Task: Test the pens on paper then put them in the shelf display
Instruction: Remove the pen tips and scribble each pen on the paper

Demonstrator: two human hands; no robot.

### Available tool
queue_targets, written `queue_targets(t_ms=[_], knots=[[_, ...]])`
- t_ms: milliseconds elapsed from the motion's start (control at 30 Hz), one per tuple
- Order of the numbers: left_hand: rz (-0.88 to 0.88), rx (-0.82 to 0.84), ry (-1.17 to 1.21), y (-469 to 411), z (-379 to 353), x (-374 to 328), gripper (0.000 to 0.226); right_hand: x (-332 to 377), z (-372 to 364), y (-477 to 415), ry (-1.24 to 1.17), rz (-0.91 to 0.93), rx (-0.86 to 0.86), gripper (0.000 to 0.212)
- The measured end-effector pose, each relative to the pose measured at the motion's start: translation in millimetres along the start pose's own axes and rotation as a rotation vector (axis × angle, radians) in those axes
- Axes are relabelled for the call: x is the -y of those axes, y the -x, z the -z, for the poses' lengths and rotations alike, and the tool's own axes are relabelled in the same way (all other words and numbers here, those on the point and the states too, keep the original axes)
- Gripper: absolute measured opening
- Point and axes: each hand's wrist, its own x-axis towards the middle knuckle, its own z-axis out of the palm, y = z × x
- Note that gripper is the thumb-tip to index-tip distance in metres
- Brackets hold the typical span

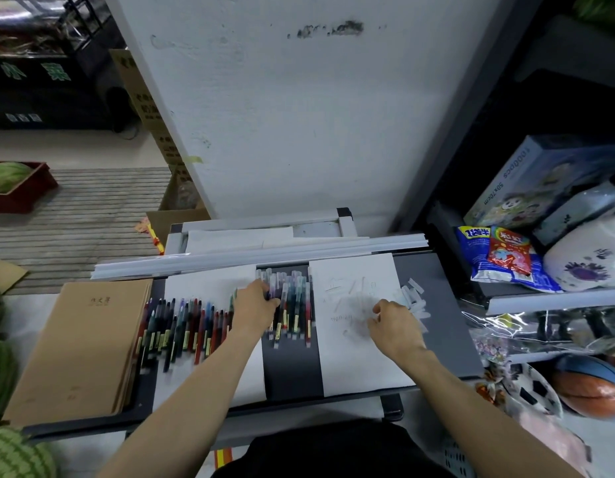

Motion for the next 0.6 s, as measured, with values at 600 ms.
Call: queue_targets(t_ms=[600], knots=[[0.062, -0.1, -0.188, 26.0, 34.4, 70.3, 0.022, 37.6, -11.6, -14.9, 0.327, 0.194, 0.016, 0.021]])
